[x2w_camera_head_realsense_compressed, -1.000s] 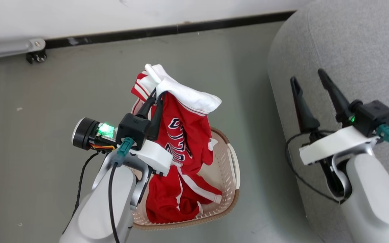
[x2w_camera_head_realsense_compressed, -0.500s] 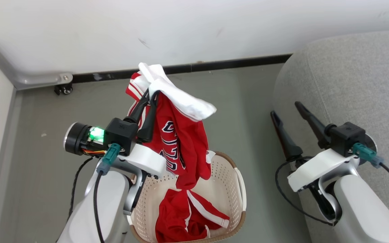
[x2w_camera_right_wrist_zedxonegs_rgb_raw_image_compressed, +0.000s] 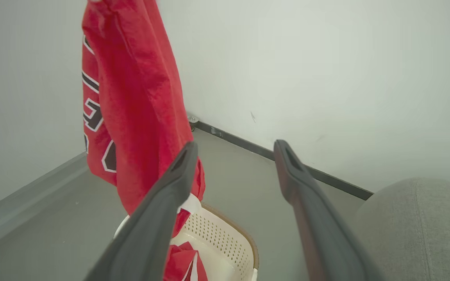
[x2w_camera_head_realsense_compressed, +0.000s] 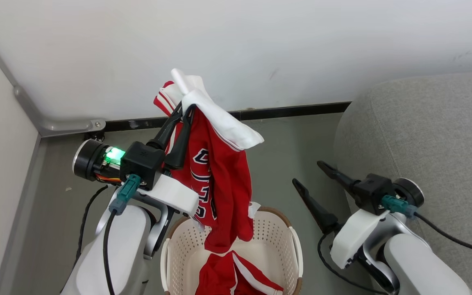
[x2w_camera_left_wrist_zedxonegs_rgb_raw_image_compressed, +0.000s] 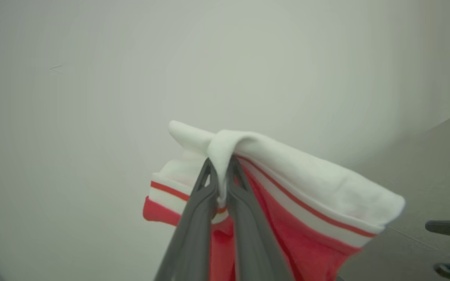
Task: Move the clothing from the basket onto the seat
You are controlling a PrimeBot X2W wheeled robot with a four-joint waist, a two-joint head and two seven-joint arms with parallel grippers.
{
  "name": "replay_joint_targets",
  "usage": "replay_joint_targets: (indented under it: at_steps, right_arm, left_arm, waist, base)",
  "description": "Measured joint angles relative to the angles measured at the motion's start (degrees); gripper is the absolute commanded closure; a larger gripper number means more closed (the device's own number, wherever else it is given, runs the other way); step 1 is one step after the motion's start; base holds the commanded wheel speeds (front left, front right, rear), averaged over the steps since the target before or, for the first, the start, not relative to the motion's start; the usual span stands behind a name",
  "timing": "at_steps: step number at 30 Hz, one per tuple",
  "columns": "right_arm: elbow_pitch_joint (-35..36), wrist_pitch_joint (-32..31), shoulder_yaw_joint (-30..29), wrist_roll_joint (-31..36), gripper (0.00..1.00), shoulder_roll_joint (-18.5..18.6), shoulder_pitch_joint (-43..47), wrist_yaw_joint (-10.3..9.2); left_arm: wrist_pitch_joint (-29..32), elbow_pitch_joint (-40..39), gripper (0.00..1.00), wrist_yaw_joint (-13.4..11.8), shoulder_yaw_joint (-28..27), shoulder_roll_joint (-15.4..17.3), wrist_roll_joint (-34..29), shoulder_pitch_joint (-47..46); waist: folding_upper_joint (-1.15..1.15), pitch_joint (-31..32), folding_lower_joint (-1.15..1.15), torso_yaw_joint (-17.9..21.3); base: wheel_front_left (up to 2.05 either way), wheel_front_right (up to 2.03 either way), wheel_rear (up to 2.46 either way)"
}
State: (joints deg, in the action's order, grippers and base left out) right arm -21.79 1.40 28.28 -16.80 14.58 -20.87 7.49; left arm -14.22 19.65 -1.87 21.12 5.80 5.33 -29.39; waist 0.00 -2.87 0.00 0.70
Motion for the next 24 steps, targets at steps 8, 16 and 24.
replay_joint_targets:
  at_steps: [8,16,24]
  right_arm:
    - [1.96,-2.98,8.11,-1.69,0.00,2.21,-0.26,0.00]
    - [4.10,-4.95,12.82,-5.59,0.00,3.44,-0.35,0.00]
    - [4.83,-5.47,15.55,-8.67,0.00,3.42,-0.81,0.00]
  left_arm:
    - [-0.01,-1.10,1.00,1.45,0.62,-0.33,0.01,-0.02]
    - [-0.21,-1.87,1.00,1.99,1.77,-0.58,0.00,-0.02]
    - [-0.42,-2.46,1.00,2.22,2.46,-0.63,-0.18,-0.01]
  waist:
    - [0.00,2.31,0.00,-0.35]
    - [0.00,3.49,0.00,-0.78]
    - [0.00,3.59,0.00,-1.22]
  base:
    - [0.00,0.00,0.00]
    - [0.00,0.00,0.00]
    - [0.00,0.00,0.00]
